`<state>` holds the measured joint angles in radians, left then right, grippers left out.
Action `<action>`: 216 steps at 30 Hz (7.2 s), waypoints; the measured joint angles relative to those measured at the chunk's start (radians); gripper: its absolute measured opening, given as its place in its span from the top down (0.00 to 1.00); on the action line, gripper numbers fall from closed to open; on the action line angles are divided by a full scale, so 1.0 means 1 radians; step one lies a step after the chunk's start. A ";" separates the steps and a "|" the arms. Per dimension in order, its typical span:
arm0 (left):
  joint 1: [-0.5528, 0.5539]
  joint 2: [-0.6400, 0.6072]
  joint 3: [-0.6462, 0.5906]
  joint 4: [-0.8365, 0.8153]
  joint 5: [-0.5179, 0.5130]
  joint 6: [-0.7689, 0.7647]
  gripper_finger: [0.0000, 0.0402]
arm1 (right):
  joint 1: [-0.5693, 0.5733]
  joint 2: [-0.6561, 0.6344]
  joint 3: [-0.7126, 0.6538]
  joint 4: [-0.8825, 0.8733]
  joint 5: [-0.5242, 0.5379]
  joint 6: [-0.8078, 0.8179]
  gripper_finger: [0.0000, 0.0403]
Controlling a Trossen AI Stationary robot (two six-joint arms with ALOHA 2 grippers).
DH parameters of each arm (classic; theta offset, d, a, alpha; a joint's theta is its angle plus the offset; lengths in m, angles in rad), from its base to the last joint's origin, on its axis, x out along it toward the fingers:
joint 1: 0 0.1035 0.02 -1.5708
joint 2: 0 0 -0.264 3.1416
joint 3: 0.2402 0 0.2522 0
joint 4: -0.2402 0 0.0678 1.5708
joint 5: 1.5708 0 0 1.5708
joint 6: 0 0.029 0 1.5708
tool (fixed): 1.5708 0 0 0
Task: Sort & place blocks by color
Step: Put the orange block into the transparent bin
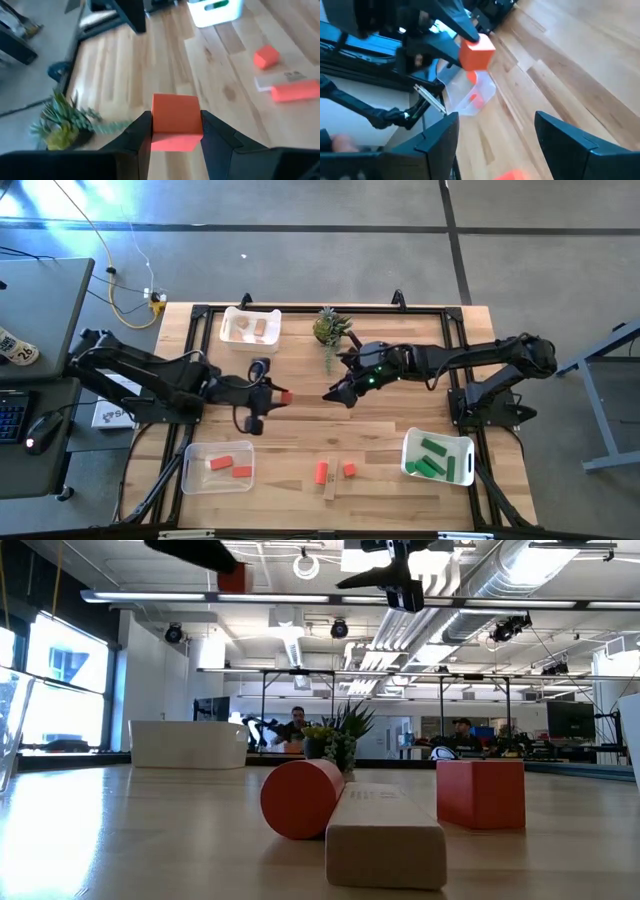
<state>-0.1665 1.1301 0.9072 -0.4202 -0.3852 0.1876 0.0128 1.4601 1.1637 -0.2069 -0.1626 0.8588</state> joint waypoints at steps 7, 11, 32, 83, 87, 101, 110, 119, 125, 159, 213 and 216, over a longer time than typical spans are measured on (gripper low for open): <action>-0.066 -0.059 -0.001 -0.233 0.007 -0.231 0.72 | 0.009 0.000 0.000 -0.010 0.066 -0.033 0.39; -0.120 -0.058 0.000 -0.319 0.010 -0.437 0.72 | 0.009 0.000 0.000 -0.010 0.081 -0.096 0.39; -0.571 0.028 0.000 -0.540 0.203 -1.321 0.72 | 0.025 0.000 0.000 -0.048 0.081 -0.333 0.39; -0.379 0.192 0.222 -0.463 0.190 -1.309 0.52 | 0.342 0.139 0.000 -0.237 0.103 -0.689 0.39; -0.354 0.193 0.222 -0.405 0.133 -1.271 0.52 | 0.360 0.186 0.000 -0.238 0.132 -0.710 0.39; -0.213 0.194 0.222 -0.357 -0.010 -1.194 0.52 | 0.404 0.336 0.000 -0.237 0.129 -0.701 0.39; -0.159 0.194 0.223 -0.329 -0.012 -1.135 0.52 | 0.453 0.382 0.000 -0.191 0.128 -0.701 0.39; -0.139 0.194 0.223 -0.322 -0.012 -1.118 0.52 | 0.473 0.448 0.000 -0.138 0.168 -0.649 0.39; -0.139 0.194 0.223 -0.322 -0.011 -1.100 0.52 | 0.472 0.454 0.000 -0.131 0.181 -0.609 0.47; -0.139 0.194 0.223 -0.130 -0.054 -0.745 0.52 | 0.405 0.344 -0.001 -0.134 0.253 -0.316 0.75; -0.101 0.194 0.223 -0.015 -0.364 -0.265 0.52 | 0.111 0.142 0.000 0.462 0.322 -0.002 0.75; -0.084 0.194 0.223 0.026 -0.360 -0.206 0.52 | 0.111 0.142 0.000 0.484 0.339 -0.002 0.75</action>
<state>-0.2508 1.3243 1.1301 -0.3937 -0.7455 -0.0187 0.1238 1.6024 1.1637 0.2768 0.1768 0.8566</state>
